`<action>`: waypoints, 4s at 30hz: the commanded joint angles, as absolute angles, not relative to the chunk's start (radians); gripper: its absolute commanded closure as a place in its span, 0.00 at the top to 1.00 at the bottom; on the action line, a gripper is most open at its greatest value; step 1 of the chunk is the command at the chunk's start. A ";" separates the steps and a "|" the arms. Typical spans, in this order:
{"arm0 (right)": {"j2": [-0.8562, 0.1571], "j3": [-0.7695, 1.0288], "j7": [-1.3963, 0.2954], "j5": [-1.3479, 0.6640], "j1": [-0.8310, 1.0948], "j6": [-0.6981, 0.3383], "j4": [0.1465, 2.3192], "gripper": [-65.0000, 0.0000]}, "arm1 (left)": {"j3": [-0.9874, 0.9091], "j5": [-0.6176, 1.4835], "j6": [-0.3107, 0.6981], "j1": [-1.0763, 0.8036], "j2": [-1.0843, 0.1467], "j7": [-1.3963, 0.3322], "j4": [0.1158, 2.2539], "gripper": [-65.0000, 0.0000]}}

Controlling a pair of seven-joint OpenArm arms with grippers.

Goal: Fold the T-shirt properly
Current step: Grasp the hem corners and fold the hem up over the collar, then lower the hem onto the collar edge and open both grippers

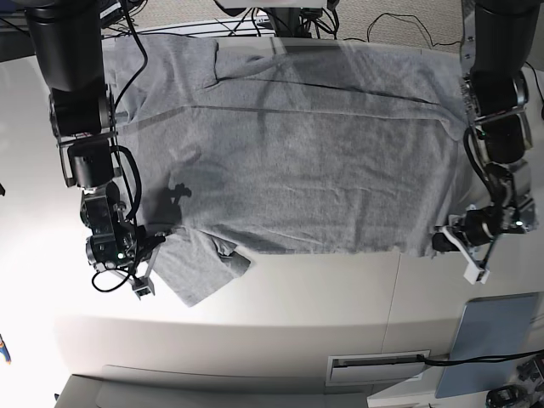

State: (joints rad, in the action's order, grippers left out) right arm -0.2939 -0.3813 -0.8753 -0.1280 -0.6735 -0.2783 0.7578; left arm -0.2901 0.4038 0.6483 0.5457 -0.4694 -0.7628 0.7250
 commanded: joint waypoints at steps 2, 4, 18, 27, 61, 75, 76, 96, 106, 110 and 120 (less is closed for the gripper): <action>-0.325 -0.379 -0.873 -0.133 -0.674 -0.239 0.861 0.00 | -0.295 0.471 0.665 0.572 -0.514 -0.797 0.778 0.00; -0.351 -0.378 -0.888 -0.145 -0.628 -0.218 0.968 0.00 | -0.295 0.536 0.672 0.546 -0.541 -0.833 0.830 0.00; -0.416 -0.086 -0.970 -0.083 -0.149 -0.195 1.626 0.00 | -0.342 0.765 0.610 0.115 -0.638 -0.876 1.255 0.00; -0.416 0.048 -0.974 -0.081 0.176 -0.194 1.940 0.00 | -0.519 0.864 0.630 -0.129 -0.626 -0.884 1.388 0.00; -0.415 0.146 -1.047 -0.001 0.591 -0.152 2.252 0.00 | -0.649 0.936 0.656 -0.335 -0.626 -0.884 1.408 0.00; -0.416 0.146 -1.104 0.084 0.674 -0.152 2.274 0.00 | -0.649 0.940 0.656 -0.338 -0.626 -0.957 1.407 0.00; -0.416 0.146 -1.108 0.084 0.673 -0.152 2.274 0.00 | -0.649 0.940 0.656 -0.338 -0.626 -0.964 1.407 0.00; -0.416 0.146 -1.061 0.113 0.673 -0.205 2.274 0.13 | -0.649 0.939 0.656 -0.338 -0.626 -0.980 1.407 0.38; -0.415 0.146 -0.857 0.173 0.625 -0.155 2.274 0.13 | -0.649 0.939 0.656 -0.338 -0.626 -0.979 1.407 0.38; -0.416 0.146 -0.866 0.173 0.595 -0.157 2.274 0.13 | -0.649 0.939 0.656 -0.338 -0.626 -0.976 1.407 0.38; -0.415 0.146 -0.863 0.173 0.596 -0.213 2.274 0.13 | -0.649 0.968 0.657 -0.328 -0.627 -0.950 1.408 0.48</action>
State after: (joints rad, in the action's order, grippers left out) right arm -0.4038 0.1375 -0.8818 0.1600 0.5964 -0.2256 2.2581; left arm -0.6369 0.9424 0.6559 -0.3347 -0.5991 -0.9672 1.3941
